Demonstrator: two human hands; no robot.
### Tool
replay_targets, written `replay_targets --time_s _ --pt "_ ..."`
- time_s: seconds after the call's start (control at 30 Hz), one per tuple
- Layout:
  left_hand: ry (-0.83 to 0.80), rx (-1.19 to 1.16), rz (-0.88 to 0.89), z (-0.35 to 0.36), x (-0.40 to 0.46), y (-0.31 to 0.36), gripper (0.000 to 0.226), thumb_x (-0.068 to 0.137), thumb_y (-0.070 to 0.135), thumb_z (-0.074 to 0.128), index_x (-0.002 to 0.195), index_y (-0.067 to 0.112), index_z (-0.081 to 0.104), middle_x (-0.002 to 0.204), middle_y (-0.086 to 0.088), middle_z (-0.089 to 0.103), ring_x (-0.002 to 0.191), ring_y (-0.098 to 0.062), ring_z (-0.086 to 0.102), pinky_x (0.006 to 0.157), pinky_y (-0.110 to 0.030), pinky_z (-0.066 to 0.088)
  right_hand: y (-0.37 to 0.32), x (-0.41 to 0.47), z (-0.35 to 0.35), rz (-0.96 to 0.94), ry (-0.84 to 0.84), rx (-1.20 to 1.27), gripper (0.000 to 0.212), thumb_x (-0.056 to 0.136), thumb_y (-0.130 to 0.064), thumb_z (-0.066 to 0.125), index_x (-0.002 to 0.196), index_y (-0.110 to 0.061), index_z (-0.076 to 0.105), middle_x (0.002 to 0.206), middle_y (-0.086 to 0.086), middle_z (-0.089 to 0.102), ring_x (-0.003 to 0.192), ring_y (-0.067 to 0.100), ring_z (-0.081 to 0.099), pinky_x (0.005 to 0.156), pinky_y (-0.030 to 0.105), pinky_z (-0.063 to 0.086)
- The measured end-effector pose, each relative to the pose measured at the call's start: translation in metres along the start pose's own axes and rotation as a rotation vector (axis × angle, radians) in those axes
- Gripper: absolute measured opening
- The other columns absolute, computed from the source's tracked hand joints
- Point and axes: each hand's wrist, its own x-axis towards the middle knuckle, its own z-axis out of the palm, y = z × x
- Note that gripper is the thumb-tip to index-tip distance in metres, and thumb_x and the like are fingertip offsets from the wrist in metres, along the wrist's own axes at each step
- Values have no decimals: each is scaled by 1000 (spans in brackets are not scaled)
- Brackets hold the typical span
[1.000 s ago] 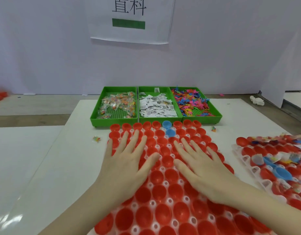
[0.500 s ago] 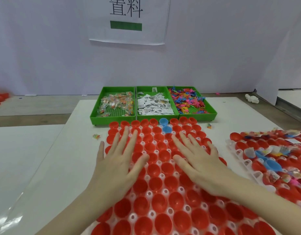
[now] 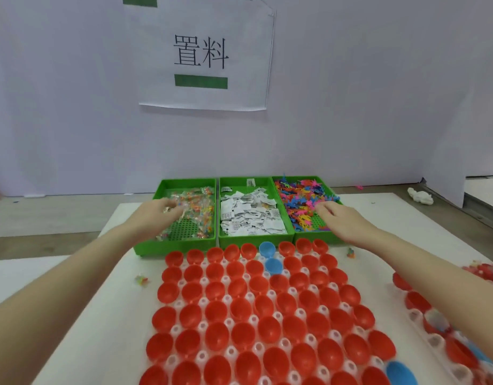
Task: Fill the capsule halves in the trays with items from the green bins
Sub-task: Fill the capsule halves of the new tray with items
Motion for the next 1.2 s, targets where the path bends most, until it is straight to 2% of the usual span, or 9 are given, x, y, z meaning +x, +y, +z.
replay_targets --time_s 0.1,0.23,0.47,0.6,0.77,0.87,0.97,1.07,1.2 --pt "-95 259 28 15 12 -6 55 96 51 31 139 19 40 141 -8 47 126 -22 46 111 -40 24 12 20 8 43 -46 -101 43 101 -34 28 124 -7 51 128 12 56 114 26 51 95 34 40" --pt "-153 427 12 33 20 -12 56 96 54 24 144 26 29 153 0 26 141 -16 24 115 -46 1 24 33 25 95 -113 -238 42 99 -36 31 126 -12 52 130 7 56 117 24 51 95 35 42" --pt "53 263 -14 39 20 -8 41 88 36 60 125 22 50 126 -1 56 114 -18 53 93 -33 41 30 47 27 209 -15 17 51 77 -33 73 118 -5 61 125 9 60 114 22 54 93 29 41" --pt "52 -6 -53 41 19 -7 42 88 11 61 127 6 47 102 -10 60 91 -24 57 78 -33 46 35 52 22 326 42 150 45 67 -26 83 102 -2 68 106 9 63 109 24 55 81 26 40" --pt "23 50 -62 41 22 -13 48 89 35 59 130 11 51 126 -14 49 114 -26 49 93 -33 40 36 51 21 305 133 209 31 70 -15 81 95 0 70 103 14 67 106 27 57 80 27 40" --pt "50 24 -50 44 24 -13 31 84 35 65 109 16 64 124 -13 47 115 -26 46 93 -35 39 30 49 22 190 230 190 13 75 -17 77 78 -6 71 78 3 64 89 24 60 68 25 40" --pt "113 -25 -26 46 25 -12 13 83 27 68 90 16 65 121 -10 54 112 -25 49 88 -32 37 26 50 22 114 378 181 11 81 -19 71 73 -12 67 79 0 62 79 17 54 67 26 36" --pt "98 72 -22 50 27 -14 38 88 34 61 122 20 54 136 -5 50 124 -25 42 94 -36 37 13 51 22 75 453 372 10 89 -9 57 80 -12 58 84 9 64 76 23 58 67 31 42" --pt "70 150 -39 51 29 -16 49 90 38 56 136 29 42 141 1 46 126 -25 42 97 -39 41 -14 57 33 -73 179 264 19 95 -9 44 103 -9 61 71 -8 53 51 11 43 48 19 36"
